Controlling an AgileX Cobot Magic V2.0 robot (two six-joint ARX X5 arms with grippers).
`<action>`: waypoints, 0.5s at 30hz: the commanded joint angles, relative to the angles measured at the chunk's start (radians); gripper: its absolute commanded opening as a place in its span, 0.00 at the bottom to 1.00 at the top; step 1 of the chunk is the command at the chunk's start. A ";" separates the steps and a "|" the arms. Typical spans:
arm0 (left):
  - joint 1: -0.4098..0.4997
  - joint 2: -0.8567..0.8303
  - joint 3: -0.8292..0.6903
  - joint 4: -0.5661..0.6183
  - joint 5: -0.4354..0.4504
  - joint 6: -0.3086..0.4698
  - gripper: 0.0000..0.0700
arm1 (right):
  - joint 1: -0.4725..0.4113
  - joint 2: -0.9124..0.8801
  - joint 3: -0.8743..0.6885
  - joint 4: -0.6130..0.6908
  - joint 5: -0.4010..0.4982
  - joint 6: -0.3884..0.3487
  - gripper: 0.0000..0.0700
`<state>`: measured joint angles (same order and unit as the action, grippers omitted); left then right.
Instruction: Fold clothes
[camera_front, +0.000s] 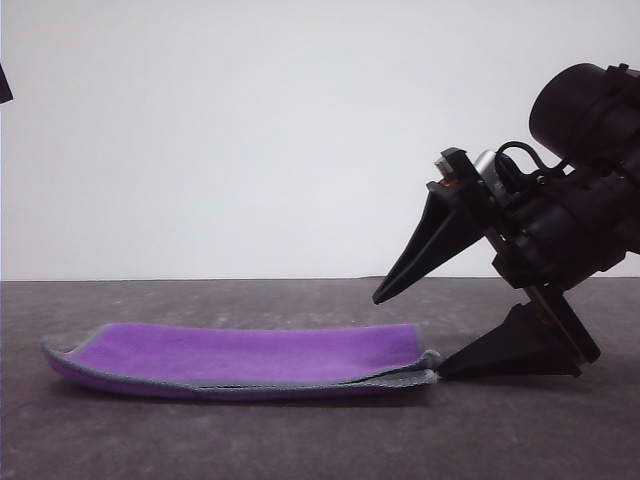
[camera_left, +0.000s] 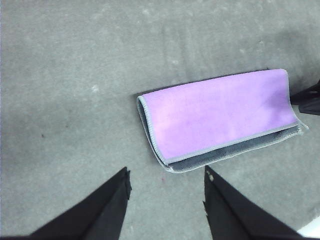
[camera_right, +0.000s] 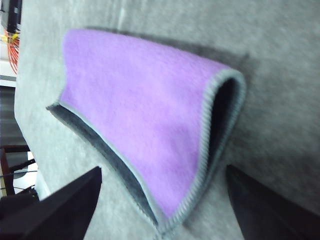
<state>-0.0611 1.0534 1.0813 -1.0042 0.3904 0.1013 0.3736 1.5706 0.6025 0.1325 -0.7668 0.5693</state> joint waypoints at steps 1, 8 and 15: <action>0.000 0.009 0.007 0.007 -0.002 -0.009 0.41 | 0.013 0.024 0.007 0.012 0.006 0.030 0.64; 0.000 0.009 0.007 0.006 -0.001 -0.013 0.41 | 0.036 0.025 0.007 0.050 0.007 0.061 0.53; 0.000 0.009 0.007 0.006 -0.001 -0.014 0.41 | 0.044 0.025 0.007 0.055 0.012 0.071 0.32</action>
<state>-0.0612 1.0534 1.0813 -1.0046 0.3904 0.0887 0.4114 1.5757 0.6025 0.1741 -0.7564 0.6317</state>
